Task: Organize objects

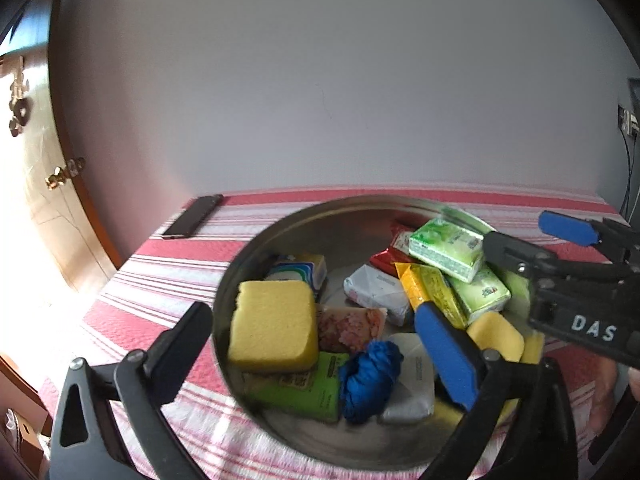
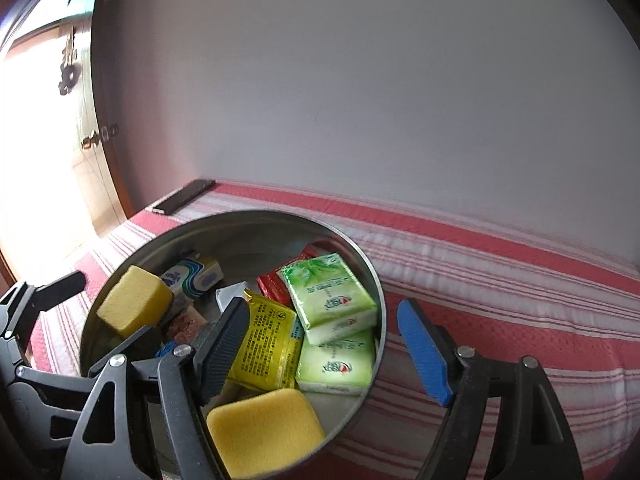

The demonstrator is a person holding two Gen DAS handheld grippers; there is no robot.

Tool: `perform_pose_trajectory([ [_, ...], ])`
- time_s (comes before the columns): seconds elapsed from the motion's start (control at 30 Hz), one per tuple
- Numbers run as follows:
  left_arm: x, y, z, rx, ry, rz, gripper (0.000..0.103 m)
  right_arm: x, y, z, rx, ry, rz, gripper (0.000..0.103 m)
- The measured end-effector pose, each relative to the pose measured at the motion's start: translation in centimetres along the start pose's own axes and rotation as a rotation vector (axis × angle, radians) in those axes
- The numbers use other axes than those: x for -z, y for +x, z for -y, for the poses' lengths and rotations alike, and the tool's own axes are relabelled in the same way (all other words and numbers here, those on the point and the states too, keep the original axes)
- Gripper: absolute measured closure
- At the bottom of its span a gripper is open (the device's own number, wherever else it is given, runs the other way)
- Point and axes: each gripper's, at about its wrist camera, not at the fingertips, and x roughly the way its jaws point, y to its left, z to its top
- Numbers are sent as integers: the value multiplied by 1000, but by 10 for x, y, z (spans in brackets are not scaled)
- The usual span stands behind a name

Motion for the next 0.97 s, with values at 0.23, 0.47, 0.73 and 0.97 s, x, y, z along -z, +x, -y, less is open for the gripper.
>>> perform_pose_trajectory([
  [0.23, -1, -25, -14, 0, -48, 14, 0, 3, -40, -11, -18, -16, 62, 24],
  [0.47, -1, -49, -39, -5, -110, 43, 0, -1, -67, -28, -46, -39, 103, 24],
  [0.73, 0, -58, -49, -31, -112, 68, 0, -2, -81, -44, -67, -65, 127, 24],
  [0.97, 3, -59, -45, -32, -97, 73, 0, 0, -82, -43, -70, -57, 126, 23],
])
